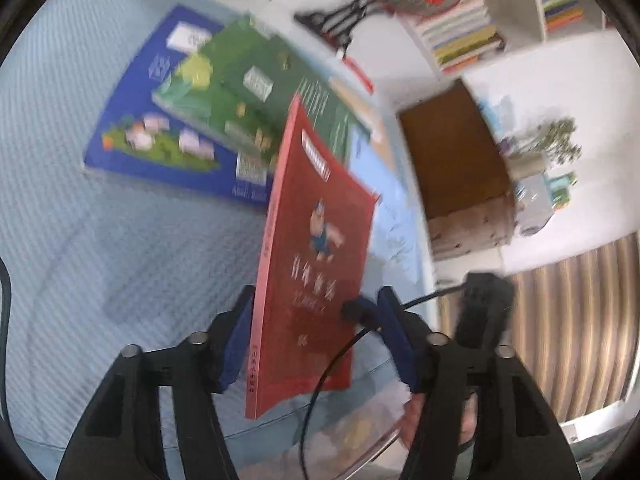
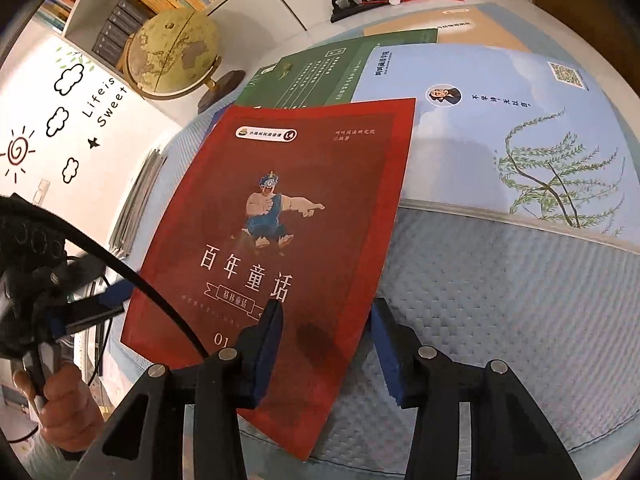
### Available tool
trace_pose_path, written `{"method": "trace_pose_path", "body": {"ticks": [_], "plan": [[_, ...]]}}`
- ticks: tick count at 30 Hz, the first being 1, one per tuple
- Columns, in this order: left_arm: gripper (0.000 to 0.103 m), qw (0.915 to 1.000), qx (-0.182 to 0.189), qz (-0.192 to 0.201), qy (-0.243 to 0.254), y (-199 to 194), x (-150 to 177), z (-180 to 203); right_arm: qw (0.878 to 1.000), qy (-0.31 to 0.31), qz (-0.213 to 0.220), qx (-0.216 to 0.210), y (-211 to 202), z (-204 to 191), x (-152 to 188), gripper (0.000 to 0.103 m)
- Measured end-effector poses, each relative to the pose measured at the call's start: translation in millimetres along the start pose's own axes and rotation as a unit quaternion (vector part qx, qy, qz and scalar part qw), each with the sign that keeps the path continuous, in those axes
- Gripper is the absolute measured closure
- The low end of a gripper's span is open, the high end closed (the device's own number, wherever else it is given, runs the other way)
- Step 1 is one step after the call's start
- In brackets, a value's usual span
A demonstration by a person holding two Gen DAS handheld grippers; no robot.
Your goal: Organize books
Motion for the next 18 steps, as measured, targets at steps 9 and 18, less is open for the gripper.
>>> {"method": "trace_pose_path", "body": {"ticks": [9, 18], "plan": [[0.087, 0.9984, -0.051, -0.022, -0.013, 39, 22, -1, 1.0, -0.019, 0.007, 0.022, 0, -11, 10, 0.058], [0.089, 0.9913, 0.083, -0.01, -0.102, 29, 12, 6, 0.997, 0.046, -0.046, -0.049, -18, 7, 29, 0.051]]}}
Point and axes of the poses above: each gripper's, at about its wrist camera, not at the fingertips, and y roughly the way its jaws point, z to its right, x to its underside, the point moved 1 cm from there along y, roughly the way its jaws point, and after that the axes turned 2 degrees about z, right-handed, at the moved point
